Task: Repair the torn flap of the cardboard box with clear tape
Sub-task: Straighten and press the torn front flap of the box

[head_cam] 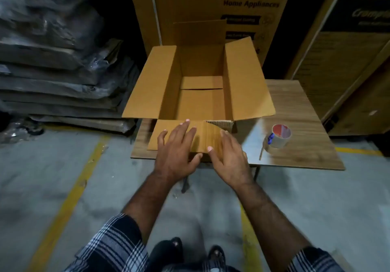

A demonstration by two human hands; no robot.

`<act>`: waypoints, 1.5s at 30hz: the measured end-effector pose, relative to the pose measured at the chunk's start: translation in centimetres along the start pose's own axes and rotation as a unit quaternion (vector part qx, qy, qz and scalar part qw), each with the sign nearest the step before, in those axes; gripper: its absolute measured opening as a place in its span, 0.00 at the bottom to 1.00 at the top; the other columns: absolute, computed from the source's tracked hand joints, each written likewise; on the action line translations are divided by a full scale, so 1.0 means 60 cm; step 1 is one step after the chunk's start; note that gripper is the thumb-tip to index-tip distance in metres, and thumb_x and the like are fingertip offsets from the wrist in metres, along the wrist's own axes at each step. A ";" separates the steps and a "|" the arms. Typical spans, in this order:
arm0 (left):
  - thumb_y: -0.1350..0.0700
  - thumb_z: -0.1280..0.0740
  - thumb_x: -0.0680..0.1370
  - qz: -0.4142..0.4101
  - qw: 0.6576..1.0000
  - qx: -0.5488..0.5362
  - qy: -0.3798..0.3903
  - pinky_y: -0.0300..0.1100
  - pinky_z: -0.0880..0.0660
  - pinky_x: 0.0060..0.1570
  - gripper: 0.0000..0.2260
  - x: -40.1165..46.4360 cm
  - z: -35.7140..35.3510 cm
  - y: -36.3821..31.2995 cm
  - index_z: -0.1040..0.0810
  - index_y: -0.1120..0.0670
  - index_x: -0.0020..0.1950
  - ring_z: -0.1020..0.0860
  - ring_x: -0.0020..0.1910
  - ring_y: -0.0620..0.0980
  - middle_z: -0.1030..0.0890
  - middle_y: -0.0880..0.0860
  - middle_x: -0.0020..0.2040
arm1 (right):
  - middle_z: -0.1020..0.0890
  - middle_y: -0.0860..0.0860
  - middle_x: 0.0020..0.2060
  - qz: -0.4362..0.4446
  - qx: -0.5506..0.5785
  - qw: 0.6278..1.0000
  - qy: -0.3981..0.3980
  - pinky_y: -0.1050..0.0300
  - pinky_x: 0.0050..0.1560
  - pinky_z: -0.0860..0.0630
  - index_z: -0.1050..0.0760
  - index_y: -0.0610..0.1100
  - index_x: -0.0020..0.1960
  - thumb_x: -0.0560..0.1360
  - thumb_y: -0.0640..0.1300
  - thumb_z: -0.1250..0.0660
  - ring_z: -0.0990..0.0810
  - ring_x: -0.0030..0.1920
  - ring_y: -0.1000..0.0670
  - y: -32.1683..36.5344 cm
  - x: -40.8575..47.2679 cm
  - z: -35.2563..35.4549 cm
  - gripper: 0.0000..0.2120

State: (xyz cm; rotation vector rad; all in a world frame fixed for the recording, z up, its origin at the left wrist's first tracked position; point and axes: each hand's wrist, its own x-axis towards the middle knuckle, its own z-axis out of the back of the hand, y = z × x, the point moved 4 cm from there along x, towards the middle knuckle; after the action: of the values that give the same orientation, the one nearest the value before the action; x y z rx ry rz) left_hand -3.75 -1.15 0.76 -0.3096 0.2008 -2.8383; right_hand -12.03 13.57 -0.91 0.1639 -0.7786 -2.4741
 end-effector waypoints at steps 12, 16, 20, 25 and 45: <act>0.56 0.29 0.70 -0.067 0.997 -0.005 -0.050 0.56 0.31 0.63 0.21 0.046 -0.009 0.023 0.22 0.53 0.63 0.23 0.63 0.53 0.21 0.53 0.65 | 0.22 0.45 0.63 -0.104 -0.034 0.994 0.011 0.47 0.58 0.23 0.37 0.44 0.74 0.77 0.52 0.34 0.22 0.61 0.42 -0.022 0.024 -0.025 0.29; 0.55 0.30 0.72 -0.112 0.991 -0.031 -0.072 0.50 0.27 0.51 0.17 0.077 -0.002 0.038 0.21 0.52 0.60 0.20 0.54 0.54 0.18 0.51 0.57 | 0.17 0.44 0.57 -0.118 -0.043 0.992 -0.018 0.48 0.53 0.21 0.34 0.45 0.73 0.79 0.53 0.36 0.19 0.57 0.40 0.002 0.031 -0.028 0.25; 0.52 0.31 0.73 -0.149 0.983 -0.036 -0.098 0.47 0.28 0.45 0.11 0.107 0.016 0.041 0.19 0.51 0.55 0.19 0.48 0.53 0.15 0.50 0.50 | 0.16 0.45 0.55 -0.146 -0.031 0.988 -0.037 0.49 0.50 0.22 0.29 0.48 0.69 0.78 0.55 0.36 0.18 0.55 0.39 0.019 0.036 -0.019 0.22; 0.49 0.34 0.77 -0.181 0.976 -0.046 -0.110 0.46 0.30 0.44 0.07 0.160 0.058 0.047 0.19 0.49 0.51 0.19 0.46 0.53 0.15 0.48 0.46 | 0.14 0.49 0.41 -0.225 0.034 0.967 -0.112 0.54 0.45 0.22 0.21 0.50 0.52 0.75 0.55 0.31 0.16 0.46 0.43 0.020 0.045 0.002 0.10; 0.46 0.36 0.81 -0.083 0.980 -0.139 0.114 0.56 0.33 0.67 0.13 0.354 0.069 0.050 0.24 0.49 0.63 0.23 0.57 0.54 0.20 0.51 0.56 | 0.20 0.54 0.58 -0.222 0.257 0.916 -0.213 0.41 0.53 0.17 0.25 0.52 0.64 0.75 0.50 0.29 0.14 0.44 0.47 0.007 0.134 0.025 0.18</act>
State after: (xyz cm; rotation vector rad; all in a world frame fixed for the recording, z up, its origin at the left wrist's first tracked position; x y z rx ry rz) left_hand -21.96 -10.55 8.32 -0.0563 0.6524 -3.0066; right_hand -19.05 9.81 0.89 -0.0237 -1.7464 -2.6950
